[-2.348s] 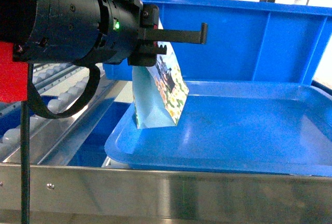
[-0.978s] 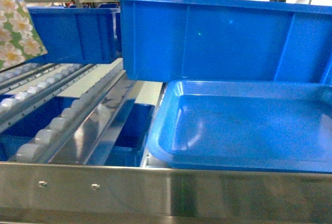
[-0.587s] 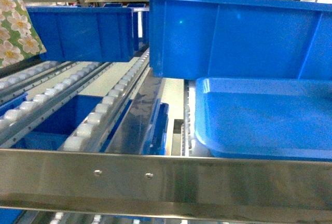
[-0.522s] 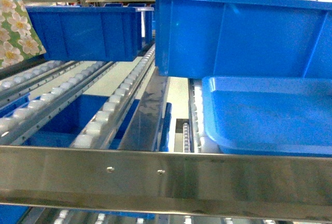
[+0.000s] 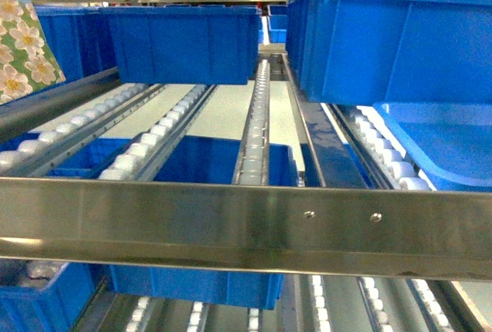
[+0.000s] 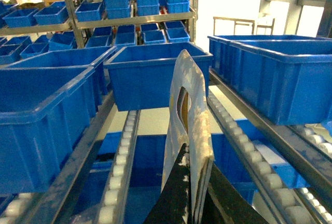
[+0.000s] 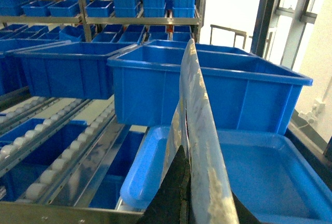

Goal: Move flower gift bag to table near conveyor

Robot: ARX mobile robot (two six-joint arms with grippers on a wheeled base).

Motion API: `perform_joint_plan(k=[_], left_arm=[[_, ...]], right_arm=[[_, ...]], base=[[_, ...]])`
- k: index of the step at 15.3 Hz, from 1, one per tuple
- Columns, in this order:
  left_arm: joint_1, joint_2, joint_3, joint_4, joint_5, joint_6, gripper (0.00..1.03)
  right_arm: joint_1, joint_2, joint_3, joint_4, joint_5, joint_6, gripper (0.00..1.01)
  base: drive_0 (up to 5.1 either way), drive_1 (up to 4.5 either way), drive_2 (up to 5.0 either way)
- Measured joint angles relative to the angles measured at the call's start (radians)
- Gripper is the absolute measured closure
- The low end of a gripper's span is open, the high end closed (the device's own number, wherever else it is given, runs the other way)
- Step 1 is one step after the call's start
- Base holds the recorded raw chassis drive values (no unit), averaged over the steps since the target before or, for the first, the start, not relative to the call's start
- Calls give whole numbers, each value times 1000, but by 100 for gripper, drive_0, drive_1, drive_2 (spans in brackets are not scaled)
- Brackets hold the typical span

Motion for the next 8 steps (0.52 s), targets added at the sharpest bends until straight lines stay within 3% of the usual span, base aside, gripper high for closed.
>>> perform_joint_plan(k=[8], left_arm=[[0,-1,0,2,0,0,101]], right_arm=[[0,0,0,2,0,0,99]], base=[[-450,96,404]])
